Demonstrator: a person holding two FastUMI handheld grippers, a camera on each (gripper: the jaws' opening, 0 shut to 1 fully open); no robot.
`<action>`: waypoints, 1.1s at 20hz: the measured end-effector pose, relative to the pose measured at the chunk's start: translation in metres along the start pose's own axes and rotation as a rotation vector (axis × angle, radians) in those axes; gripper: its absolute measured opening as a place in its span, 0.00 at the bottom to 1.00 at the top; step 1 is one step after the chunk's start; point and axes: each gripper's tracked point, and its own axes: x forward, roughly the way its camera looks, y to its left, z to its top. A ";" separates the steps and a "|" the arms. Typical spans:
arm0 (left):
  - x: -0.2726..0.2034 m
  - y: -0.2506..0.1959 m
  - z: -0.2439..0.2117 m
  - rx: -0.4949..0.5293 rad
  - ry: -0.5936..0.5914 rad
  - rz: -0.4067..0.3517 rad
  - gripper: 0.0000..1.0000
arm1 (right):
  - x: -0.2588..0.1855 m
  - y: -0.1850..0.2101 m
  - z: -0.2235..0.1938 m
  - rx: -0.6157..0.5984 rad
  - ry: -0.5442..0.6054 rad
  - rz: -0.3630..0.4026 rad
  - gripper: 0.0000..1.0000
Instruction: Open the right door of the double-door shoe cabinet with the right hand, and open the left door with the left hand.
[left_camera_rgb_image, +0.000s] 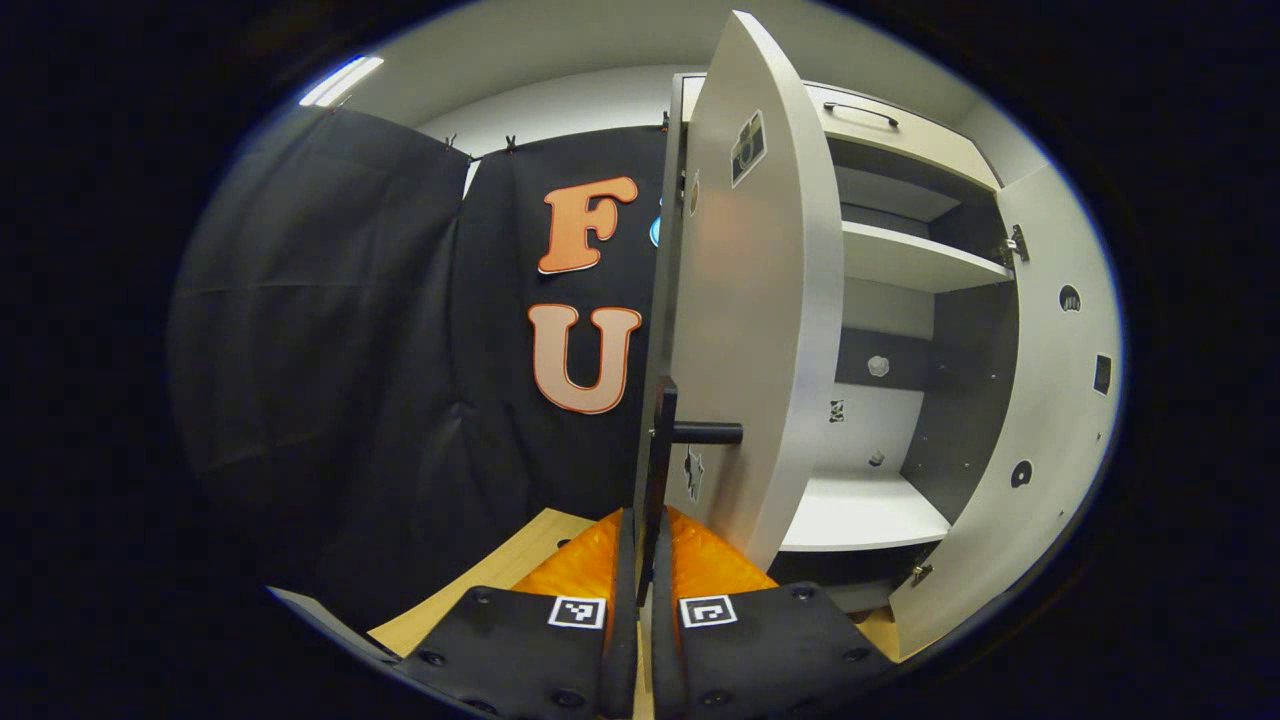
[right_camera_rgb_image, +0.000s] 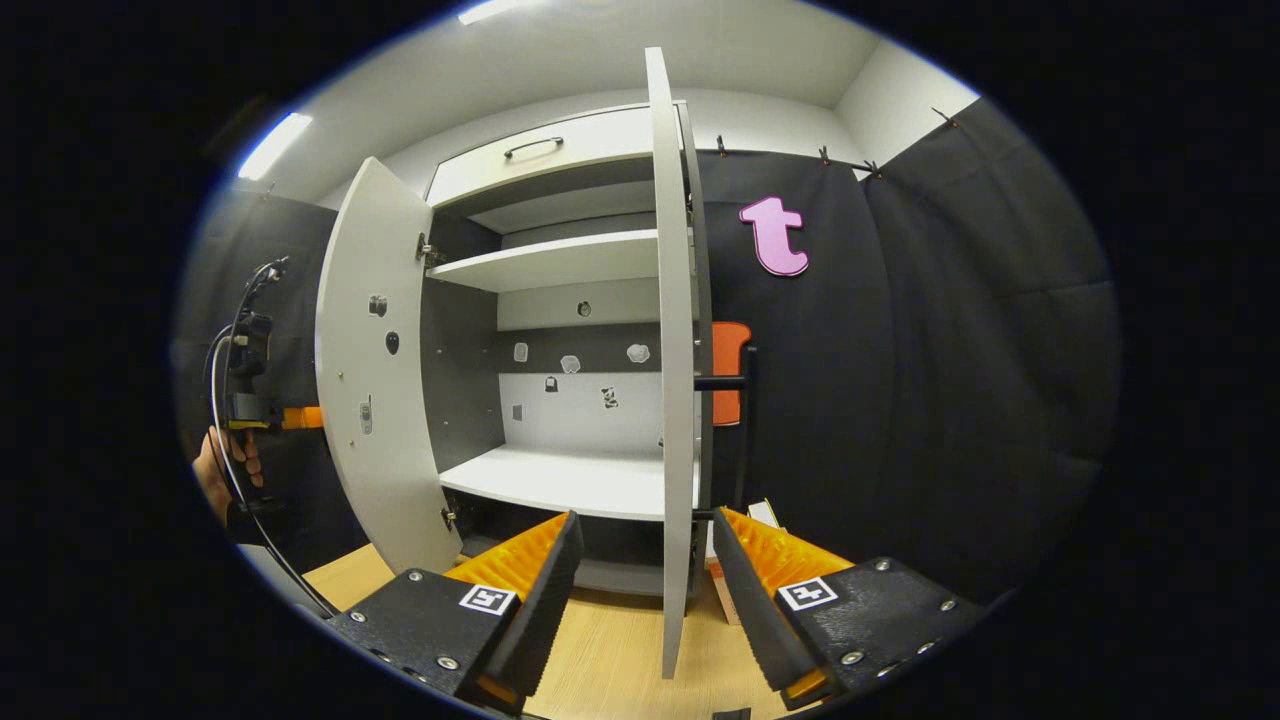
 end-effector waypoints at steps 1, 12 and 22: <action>0.000 -0.001 0.000 -0.005 0.005 0.008 0.13 | 0.001 0.000 0.001 0.003 -0.001 0.000 0.80; -0.015 0.060 0.008 0.030 -0.013 0.142 0.08 | 0.012 0.024 0.034 -0.013 -0.077 0.043 0.80; -0.045 0.007 0.037 0.065 -0.115 0.024 0.43 | 0.008 0.045 0.080 -0.050 -0.153 0.055 0.82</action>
